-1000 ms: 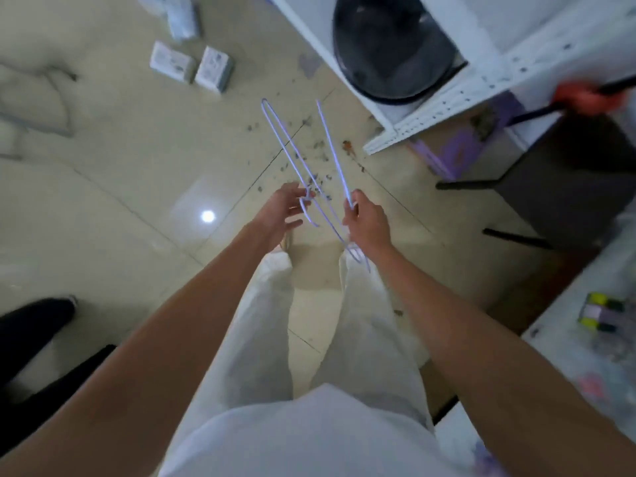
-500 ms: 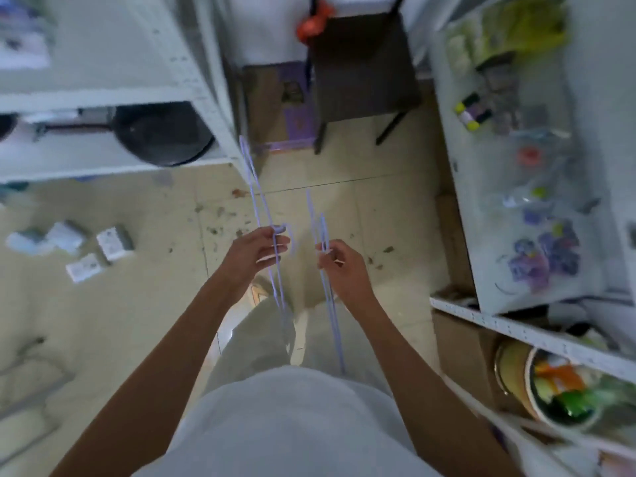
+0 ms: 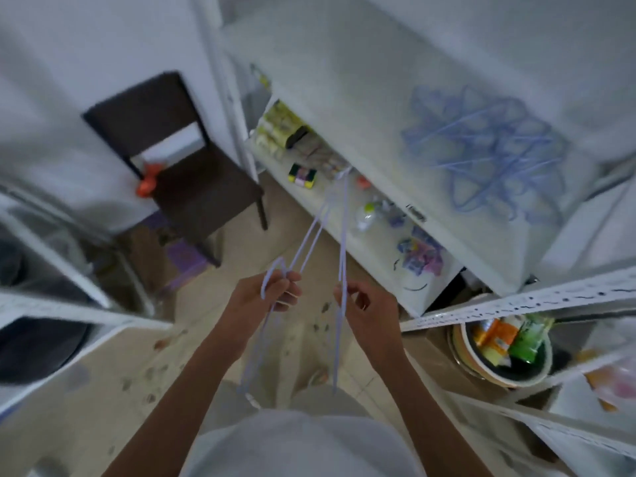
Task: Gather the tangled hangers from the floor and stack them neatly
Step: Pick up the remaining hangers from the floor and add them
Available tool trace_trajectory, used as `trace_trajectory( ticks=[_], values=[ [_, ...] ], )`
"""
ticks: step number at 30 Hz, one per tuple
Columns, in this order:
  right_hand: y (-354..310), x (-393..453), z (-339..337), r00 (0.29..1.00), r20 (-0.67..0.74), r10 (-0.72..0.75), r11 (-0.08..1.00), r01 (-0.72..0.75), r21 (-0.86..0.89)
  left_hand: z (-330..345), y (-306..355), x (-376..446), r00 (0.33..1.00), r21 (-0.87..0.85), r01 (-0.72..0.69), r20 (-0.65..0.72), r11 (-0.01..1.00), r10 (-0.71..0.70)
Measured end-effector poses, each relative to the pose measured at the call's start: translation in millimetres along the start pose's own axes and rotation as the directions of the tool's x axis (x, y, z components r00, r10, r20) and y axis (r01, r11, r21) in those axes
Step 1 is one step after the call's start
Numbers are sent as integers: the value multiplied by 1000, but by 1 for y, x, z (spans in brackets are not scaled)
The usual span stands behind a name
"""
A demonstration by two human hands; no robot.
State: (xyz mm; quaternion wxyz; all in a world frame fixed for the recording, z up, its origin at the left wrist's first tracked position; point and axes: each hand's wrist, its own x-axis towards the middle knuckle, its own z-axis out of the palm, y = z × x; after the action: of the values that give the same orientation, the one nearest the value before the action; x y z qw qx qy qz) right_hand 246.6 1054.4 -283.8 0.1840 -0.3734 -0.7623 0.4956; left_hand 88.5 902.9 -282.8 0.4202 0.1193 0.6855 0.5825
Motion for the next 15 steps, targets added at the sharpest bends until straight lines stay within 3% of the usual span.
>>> trace_trajectory(
  ticks=[6, 9, 15],
  values=[
    [-18, 43, -63, 970, -239, -38, 999, 35, -17, 58, 83, 48, 976, 9, -78, 203, 997, 74],
    [-24, 70, -88, 937, -347, -51, 996, 22, -87, 81, 119, 82, 923, 2, -105, 372, 994, 97],
    [-39, 117, -125, 819, -574, 5, 990, -84, -112, 104, 181, 152, 814, 39, -274, 542, 961, 210]
  ],
)
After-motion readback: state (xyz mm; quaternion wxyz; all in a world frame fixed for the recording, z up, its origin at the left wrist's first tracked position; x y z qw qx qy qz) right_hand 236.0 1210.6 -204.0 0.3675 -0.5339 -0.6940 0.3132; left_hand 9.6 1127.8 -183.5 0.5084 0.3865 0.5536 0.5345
